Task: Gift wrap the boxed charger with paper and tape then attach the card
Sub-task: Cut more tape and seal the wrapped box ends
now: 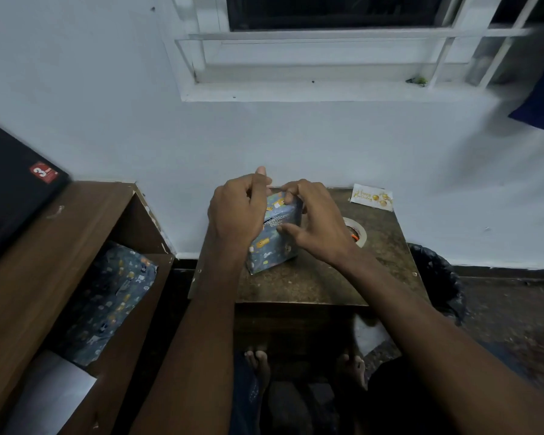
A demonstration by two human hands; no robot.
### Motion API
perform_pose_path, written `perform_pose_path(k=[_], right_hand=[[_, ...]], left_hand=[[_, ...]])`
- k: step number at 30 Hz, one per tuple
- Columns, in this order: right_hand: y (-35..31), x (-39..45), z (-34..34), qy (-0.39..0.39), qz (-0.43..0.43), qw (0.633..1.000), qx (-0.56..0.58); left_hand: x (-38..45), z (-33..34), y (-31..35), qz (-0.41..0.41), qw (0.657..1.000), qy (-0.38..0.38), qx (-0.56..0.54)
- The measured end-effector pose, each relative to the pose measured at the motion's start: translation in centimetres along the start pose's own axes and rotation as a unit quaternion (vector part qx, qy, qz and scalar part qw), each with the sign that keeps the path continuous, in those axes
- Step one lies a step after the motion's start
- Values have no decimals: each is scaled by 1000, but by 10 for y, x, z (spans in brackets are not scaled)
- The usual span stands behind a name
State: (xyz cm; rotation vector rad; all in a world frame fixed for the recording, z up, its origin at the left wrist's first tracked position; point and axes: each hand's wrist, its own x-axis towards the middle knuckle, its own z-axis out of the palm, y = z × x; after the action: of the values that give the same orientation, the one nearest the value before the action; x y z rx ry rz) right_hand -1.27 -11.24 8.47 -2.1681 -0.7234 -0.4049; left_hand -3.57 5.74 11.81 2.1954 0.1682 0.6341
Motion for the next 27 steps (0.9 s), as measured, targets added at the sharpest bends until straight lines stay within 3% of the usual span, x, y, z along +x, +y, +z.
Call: perform_pose_path(k=[3,6,8,10,12,14,16,18,22,27], right_hand=[[-4,-1,0,18,12,1000,16],[-8,-1,-1,21,17,998,51],[-2,2,-14,-7,76,986,148],[11,3,-36,-48,146,961,228],[26,0,-56,-75,192,963,175],[44,-4,-67,-124,209,970,1],[57,-9,-64,-208,202,943,-166],[66,-13,-52,-269,205,911,-235],[71,-14,-38,-274,194,899,-281],[63,-8,-58,-203,224,933,-193]], left_hand=[[-1,10,20,64,996,11,55],[-3,32,34,86,995,-47,-1],[0,42,33,70,994,-67,-43],[5,47,26,60,995,-73,-16],[8,51,23,70,995,-71,21],[9,56,23,96,991,-82,34],[9,61,26,110,987,-113,37],[11,63,27,126,983,-128,43],[7,65,28,149,977,-153,11],[5,56,27,131,979,-140,-71]])
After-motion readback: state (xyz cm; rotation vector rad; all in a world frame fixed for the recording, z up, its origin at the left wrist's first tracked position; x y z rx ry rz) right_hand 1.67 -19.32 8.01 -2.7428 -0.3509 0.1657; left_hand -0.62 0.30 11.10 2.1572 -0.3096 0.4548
